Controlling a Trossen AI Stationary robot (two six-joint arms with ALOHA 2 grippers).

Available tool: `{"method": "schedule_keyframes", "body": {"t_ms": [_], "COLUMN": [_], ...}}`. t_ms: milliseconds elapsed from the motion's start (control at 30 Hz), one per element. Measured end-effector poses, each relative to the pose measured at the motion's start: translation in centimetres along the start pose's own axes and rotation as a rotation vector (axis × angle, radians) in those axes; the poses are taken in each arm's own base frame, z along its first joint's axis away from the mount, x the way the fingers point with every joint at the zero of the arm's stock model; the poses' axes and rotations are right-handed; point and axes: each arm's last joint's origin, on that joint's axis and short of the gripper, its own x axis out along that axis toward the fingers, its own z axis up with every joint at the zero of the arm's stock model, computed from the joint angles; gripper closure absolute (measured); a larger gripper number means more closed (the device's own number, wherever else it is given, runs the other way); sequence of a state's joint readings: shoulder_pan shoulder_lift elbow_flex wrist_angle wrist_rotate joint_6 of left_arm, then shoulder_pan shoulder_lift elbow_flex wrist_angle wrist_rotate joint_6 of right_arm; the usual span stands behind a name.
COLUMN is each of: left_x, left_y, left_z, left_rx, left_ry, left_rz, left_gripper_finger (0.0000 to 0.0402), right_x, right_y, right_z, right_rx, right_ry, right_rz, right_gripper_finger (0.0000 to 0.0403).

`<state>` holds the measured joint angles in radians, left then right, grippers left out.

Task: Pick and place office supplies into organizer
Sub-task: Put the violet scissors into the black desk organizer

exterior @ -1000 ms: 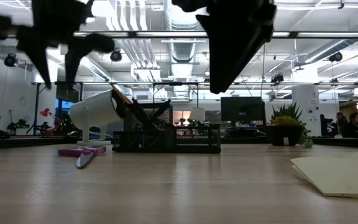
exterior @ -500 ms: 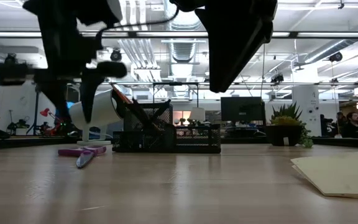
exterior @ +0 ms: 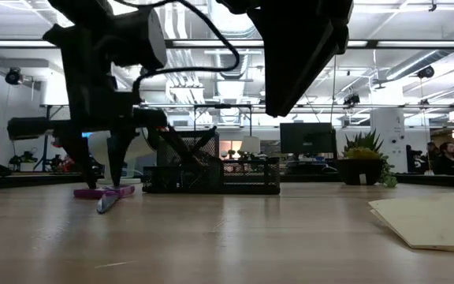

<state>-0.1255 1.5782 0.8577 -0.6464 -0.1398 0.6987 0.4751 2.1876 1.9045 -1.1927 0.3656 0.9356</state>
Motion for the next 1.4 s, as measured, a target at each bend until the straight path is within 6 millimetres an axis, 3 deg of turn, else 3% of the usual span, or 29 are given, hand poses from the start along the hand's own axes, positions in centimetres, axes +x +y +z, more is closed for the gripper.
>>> {"method": "schedule_keyframes", "body": {"t_ms": [267,567,833,1000,1233,1400], "left_x": [0.9,0.9,0.5,-2.0,-7.3,-8.9], "left_y": [0.5,0.5,0.4,0.0,0.0,0.2], "left_z": [-0.4,-0.4,-0.6,-0.8,-0.8,-1.1], "left_rx": [-0.024,-0.023,-0.029,-0.029,-0.053,-0.123], "left_ry": [0.028,0.026,0.062,0.112,0.129,0.114], "left_rz": [-0.022,-0.026,0.001,0.036,0.134,0.143], "left_gripper_finger": [0.0288,0.0356,0.0359,0.0372,0.0401,0.0400], "right_x": [0.0,0.0,0.0,0.0,0.0,0.0], "right_y": [0.0,0.0,0.0,0.0,-0.2,-0.2], "right_z": [0.0,0.0,0.0,0.0,0.0,0.1], "right_rx": [-0.001,-0.025,-0.032,-0.036,-0.038,-0.032], "right_ry": [0.000,-0.001,-0.002,-0.022,-0.056,-0.075], "right_rz": [0.001,0.000,-0.003,-0.022,-0.055,-0.065], "right_gripper_finger": [0.0294,0.0294,0.0300,0.0311,0.0328,0.0335]}}
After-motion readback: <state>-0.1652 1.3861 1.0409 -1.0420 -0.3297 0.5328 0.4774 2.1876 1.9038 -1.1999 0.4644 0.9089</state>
